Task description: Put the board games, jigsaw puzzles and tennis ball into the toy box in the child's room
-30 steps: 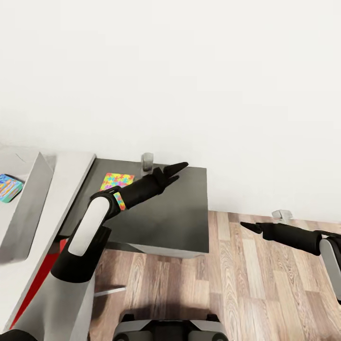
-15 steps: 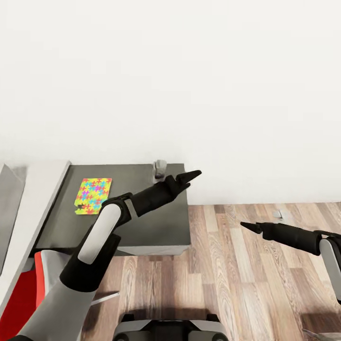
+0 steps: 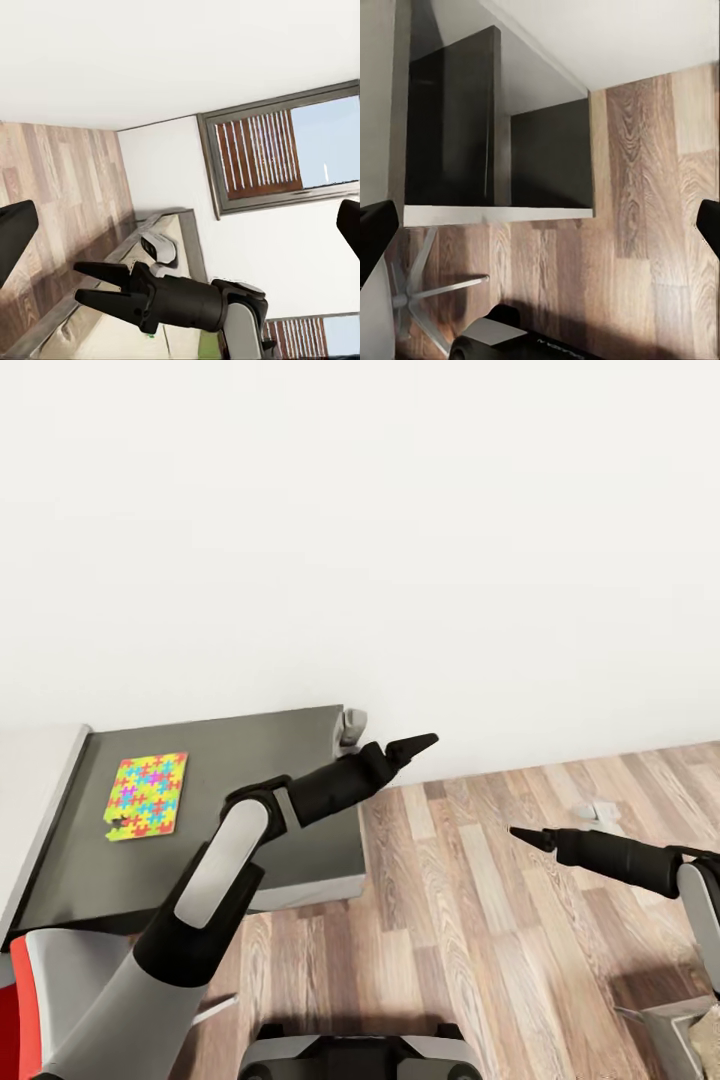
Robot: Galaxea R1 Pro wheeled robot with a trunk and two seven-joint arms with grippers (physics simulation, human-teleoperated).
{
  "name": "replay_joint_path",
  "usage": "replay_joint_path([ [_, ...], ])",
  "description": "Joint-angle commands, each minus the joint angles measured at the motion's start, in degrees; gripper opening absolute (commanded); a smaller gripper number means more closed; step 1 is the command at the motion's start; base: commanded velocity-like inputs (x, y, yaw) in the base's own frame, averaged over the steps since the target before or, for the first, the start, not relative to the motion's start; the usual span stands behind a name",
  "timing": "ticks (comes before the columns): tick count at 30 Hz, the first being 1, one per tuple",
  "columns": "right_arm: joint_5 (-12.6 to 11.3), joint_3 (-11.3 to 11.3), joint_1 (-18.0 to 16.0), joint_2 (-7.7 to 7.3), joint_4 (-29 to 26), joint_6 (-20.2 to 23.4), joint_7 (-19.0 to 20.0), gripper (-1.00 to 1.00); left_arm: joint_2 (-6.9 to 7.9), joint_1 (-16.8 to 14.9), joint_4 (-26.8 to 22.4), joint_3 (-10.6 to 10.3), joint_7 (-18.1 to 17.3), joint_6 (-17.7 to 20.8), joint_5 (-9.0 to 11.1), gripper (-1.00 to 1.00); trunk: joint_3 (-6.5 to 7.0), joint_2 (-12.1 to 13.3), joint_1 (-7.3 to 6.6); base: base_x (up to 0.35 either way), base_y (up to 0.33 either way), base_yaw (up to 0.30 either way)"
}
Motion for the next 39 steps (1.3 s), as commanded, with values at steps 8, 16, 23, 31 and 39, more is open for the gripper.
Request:
replay_joint_path([
  [8,0.29,-0.45,-0.44,-0.42,0.03,0.27,0.18,1.0,-0.18,1.56,0.11,-0.23,0.67,0.08,-2.89,1.0,-0.08,-0.09,0.03,-0.001,0.0,-0.279],
  [16,0.56,-2.24,-0.47,-0.75,0.3,0.27,-0.05,1.0,-0.23,5.86,0.24,-0.27,0.91,0.04,-5.65,1.0,-0.08,-0.09,0.03,0.0,0.0,-0.28],
  [23,0.75,-5.01,-0.33,-1.76,1.29,0.27,-0.2,1.0,-0.26,9.44,0.13,-0.25,2.85,0.04,-7.39,1.0,-0.08,-0.09,0.03,0.0,0.0,-0.281],
  [31,0.83,-7.39,-0.08,-4.09,2.18,0.27,-0.27,1.0,-1.0,12.25,0.01,-0.63,7.68,0.05,-8.41,1.0,-0.08,-0.09,0.03,0.0,0.0,-0.281],
  [39,0.8,-8.8,-0.55,-5.17,2.81,0.27,-0.29,1.0,-1.93,10.3,0.01,-0.89,11.41,0.48,-8.43,1.0,-0.08,-0.09,0.03,0.0,0.0,-0.281],
])
